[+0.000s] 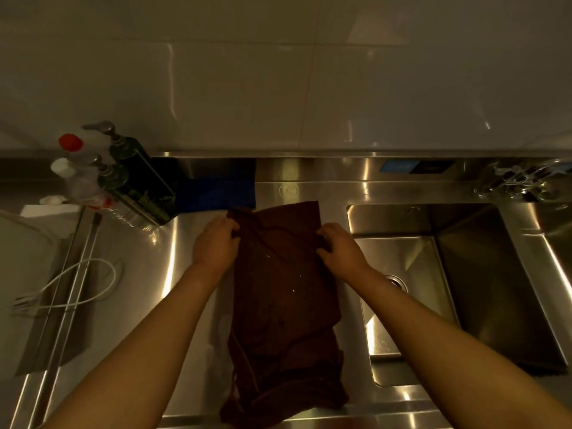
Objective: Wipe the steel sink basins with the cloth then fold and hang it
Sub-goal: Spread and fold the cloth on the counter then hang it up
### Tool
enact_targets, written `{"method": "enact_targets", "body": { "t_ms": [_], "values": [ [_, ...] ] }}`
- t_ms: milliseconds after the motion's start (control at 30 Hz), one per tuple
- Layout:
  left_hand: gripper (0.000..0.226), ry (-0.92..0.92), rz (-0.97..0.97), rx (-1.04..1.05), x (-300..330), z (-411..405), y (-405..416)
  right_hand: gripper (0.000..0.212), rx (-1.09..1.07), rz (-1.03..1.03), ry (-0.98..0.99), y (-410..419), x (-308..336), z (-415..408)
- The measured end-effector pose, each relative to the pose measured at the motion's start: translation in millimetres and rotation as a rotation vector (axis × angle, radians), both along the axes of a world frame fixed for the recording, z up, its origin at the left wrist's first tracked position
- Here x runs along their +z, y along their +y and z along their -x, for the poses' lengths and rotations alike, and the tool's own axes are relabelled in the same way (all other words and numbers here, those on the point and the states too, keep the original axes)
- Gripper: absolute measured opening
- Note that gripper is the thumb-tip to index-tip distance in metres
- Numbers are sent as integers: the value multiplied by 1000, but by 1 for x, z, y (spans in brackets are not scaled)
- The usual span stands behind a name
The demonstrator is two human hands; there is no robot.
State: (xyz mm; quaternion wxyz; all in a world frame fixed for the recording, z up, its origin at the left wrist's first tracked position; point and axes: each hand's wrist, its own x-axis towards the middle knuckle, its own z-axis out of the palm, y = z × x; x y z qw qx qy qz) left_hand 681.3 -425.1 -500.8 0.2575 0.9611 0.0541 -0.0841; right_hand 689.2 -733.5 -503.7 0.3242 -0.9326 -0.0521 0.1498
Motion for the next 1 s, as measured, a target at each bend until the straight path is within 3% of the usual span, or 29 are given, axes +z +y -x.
{"method": "enact_targets", "body": {
  "t_ms": [100,200,400,600,733,867,1000],
  "values": [
    [59,134,-68,-173,-19,23,-9,73,171,143,-18,12,-4,-7],
    [75,166,-126,-205,-31,37,-12,90,341,344,30,18,-9,-17],
    [91,212,-211,-213,-23,53,-9,110,378,526,151,3,-5,-17],
    [75,145,-271,-259,-20,88,-25,108,296,524,158,-30,-8,34],
    [63,37,-188,-244,-18,82,-36,93,211,471,67,-34,-12,51],
    [95,167,-154,-328,-19,58,-44,88,190,379,-13,-18,-10,38],
    [132,316,-202,-325,-24,34,-35,105,222,383,128,-7,-18,18]
  ]
}}
